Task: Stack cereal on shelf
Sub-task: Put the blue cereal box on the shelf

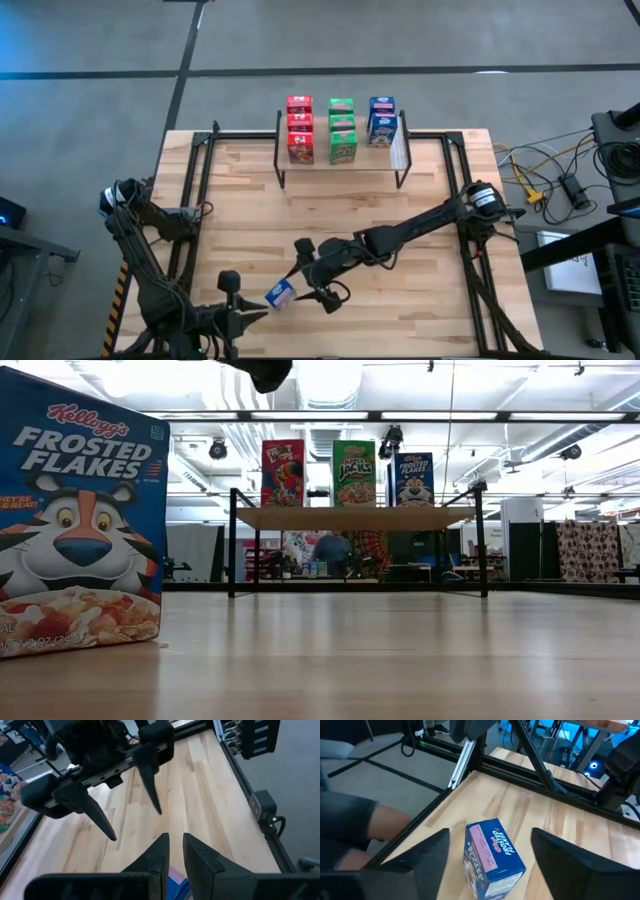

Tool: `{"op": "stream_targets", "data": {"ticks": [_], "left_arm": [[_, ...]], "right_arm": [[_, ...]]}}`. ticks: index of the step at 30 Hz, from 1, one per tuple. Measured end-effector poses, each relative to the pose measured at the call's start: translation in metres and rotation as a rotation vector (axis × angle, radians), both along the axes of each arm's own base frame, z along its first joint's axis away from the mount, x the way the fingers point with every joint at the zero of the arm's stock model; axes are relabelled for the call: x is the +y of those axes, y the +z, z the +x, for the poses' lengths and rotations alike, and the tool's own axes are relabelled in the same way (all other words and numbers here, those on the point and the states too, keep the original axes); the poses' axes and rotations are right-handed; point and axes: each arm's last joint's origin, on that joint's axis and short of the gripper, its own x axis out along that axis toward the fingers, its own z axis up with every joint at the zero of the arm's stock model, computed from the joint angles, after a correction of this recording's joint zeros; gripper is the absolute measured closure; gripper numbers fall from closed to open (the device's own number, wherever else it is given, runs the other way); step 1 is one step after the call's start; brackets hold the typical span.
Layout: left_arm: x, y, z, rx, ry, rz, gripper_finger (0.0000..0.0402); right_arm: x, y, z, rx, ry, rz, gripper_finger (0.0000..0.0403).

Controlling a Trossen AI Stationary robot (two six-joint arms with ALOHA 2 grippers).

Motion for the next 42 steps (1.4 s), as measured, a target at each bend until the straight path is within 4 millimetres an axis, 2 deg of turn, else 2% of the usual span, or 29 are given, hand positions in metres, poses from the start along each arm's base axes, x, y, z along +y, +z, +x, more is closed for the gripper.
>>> {"op": "stream_targets", "data": {"ticks": [5,9,20,26,33,38,42], "left_arm": [[0.001,0.001,0.000,-0.042,0.034,0.016,0.0365],[0.003,0.003,0.000,-0.094,0.072,0.059,0.0365],[0.003,0.004,0.000,-0.112,0.090,0.061,0.0365],[0.004,0.004,0.001,-0.119,0.100,0.069,0.0365],[0.005,0.004,0.001,-0.128,0.107,0.074,0.0365],[0.005,0.005,0.001,-0.156,0.130,0.075,0.0365],[0.005,0.005,0.001,-0.162,0.134,0.075,0.0365]], "right_arm": [[0.003,-0.007,0.007,-0.052,0.011,-0.007,0.0087],[0.005,-0.028,0.016,-0.059,0.008,-0.006,0.0067],[-0.005,-0.065,0.035,0.015,-0.022,-0.023,0.0062],[-0.002,-0.080,0.041,0.045,0.041,-0.003,0.0070],[-0.002,-0.076,0.043,0.035,0.046,0.003,0.0100],[-0.003,-0.064,0.041,0.015,0.043,0.012,0.0119],[-0.003,-0.066,0.040,0.035,0.042,0.008,0.0140]]}}
